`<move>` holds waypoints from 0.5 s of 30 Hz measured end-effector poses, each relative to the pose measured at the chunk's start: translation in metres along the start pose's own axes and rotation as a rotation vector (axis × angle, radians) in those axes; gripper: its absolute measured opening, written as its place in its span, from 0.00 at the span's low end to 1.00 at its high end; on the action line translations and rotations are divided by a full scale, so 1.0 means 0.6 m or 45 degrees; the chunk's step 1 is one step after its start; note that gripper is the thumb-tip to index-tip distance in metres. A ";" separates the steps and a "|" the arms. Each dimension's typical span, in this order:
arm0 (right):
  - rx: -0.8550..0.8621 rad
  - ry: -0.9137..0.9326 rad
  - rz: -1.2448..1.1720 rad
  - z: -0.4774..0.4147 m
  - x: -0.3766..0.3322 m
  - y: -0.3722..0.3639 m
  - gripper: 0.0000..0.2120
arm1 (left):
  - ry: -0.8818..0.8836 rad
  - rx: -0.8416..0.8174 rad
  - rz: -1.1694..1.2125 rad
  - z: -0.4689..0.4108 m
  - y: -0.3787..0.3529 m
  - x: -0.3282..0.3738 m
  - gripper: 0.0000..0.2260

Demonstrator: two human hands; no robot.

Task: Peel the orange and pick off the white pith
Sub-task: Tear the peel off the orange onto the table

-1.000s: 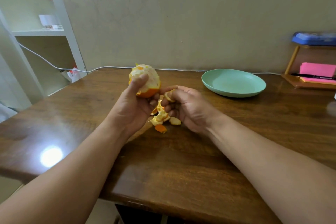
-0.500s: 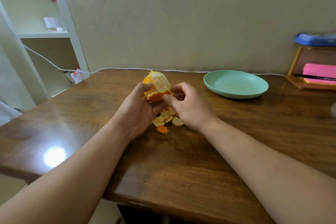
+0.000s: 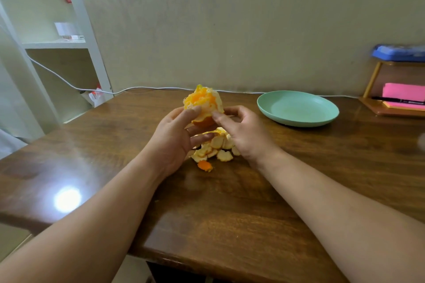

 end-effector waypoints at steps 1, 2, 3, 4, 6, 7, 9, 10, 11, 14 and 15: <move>0.012 -0.027 -0.044 -0.001 0.000 0.002 0.17 | -0.002 0.005 0.009 0.000 0.001 0.002 0.24; 0.006 -0.044 -0.070 -0.003 0.002 0.001 0.17 | -0.010 0.022 0.001 0.000 0.002 0.004 0.27; -0.018 -0.050 -0.070 -0.001 0.001 0.000 0.17 | -0.021 0.049 -0.026 -0.001 0.004 0.004 0.29; -0.050 -0.042 -0.056 0.000 0.002 -0.003 0.18 | -0.034 0.075 -0.061 -0.002 0.006 0.004 0.31; -0.097 -0.008 0.002 0.005 0.000 -0.007 0.21 | -0.051 0.084 -0.125 -0.003 0.008 0.003 0.33; -0.103 0.014 0.035 0.008 -0.002 -0.007 0.22 | -0.057 0.065 -0.152 -0.004 0.008 0.003 0.32; -0.090 0.040 0.065 0.009 -0.005 -0.006 0.23 | -0.070 0.014 -0.184 -0.004 0.006 0.002 0.30; -0.082 0.036 0.061 0.008 -0.004 -0.006 0.23 | -0.076 -0.003 -0.185 -0.003 0.005 0.001 0.29; -0.080 0.024 0.047 0.007 -0.004 -0.006 0.23 | -0.082 -0.014 -0.174 -0.004 0.004 0.001 0.28; -0.093 -0.026 0.042 0.006 0.000 -0.008 0.19 | -0.128 -0.002 -0.172 -0.004 0.002 0.000 0.32; -0.094 -0.029 0.052 0.006 0.000 -0.008 0.17 | -0.154 0.009 -0.208 -0.003 0.003 0.000 0.34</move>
Point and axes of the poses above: each hand's wrist, its own z-axis away from the middle knuckle, its own y-axis out of the back of the hand, x = y × z, the point moved 6 cm from there along -z, towards the middle knuckle, and after that the axes turned 14 degrees about x, right-handed, at the moved point
